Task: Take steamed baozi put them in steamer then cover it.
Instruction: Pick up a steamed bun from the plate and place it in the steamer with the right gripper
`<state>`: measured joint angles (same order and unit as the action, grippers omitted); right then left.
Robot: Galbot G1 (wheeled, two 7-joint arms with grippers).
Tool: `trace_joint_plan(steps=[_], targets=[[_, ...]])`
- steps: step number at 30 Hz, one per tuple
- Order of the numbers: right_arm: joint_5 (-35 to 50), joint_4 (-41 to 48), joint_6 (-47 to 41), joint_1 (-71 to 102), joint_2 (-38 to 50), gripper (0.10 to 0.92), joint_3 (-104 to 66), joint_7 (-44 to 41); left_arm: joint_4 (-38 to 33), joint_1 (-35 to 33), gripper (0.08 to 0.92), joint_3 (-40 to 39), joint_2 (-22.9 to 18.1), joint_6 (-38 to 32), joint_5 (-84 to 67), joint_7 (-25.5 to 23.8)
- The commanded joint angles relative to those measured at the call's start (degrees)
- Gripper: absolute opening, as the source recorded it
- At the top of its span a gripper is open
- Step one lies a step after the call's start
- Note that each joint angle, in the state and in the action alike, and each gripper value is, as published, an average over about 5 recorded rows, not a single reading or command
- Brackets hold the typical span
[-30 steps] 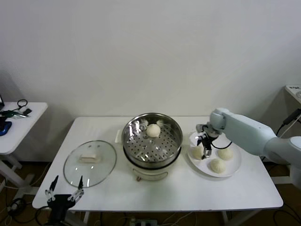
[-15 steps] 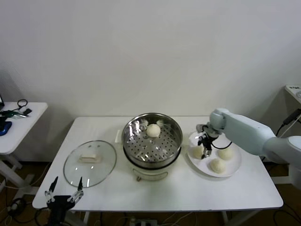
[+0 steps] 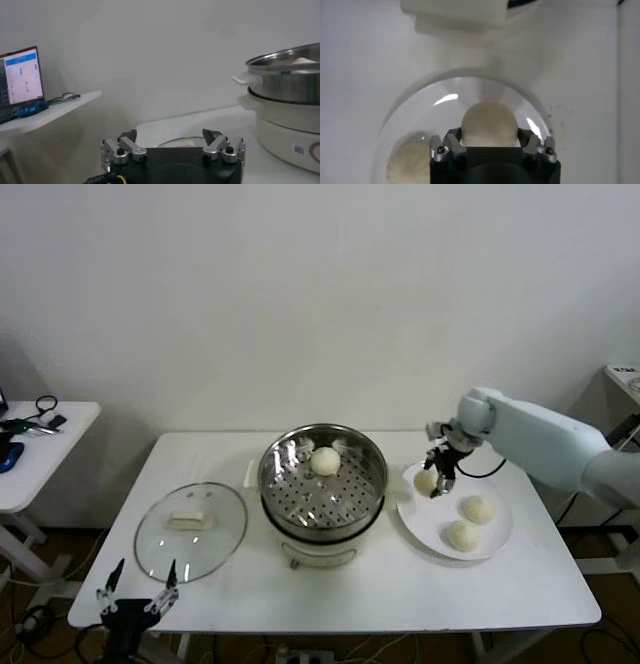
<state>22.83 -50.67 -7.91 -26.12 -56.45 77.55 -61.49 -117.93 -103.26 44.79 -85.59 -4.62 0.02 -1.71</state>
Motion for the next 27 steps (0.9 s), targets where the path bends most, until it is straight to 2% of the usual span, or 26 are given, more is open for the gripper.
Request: trace_joint_plan(steps=[1,12,27], targets=[[14.5,-3.1,-0.2,-18.7,-4.0,0.721,11.9,-0.2,-0.2,0.6,0.823,-0.9,-0.4,0.4,1.8,0.0],[25.2,-4.1,-4.6,-21.7,-16.4,0.722,12.2,2.0,-2.4,0.7,0.823,-2.2,-0.8,2.1,3.2,-0.1],[25.5,-4.7,-9.2,-14.5,-27.4,0.726,11.4,6.1,-1.8,0.3,0.823,-3.0,-0.6,1.5,3.5,0.3]])
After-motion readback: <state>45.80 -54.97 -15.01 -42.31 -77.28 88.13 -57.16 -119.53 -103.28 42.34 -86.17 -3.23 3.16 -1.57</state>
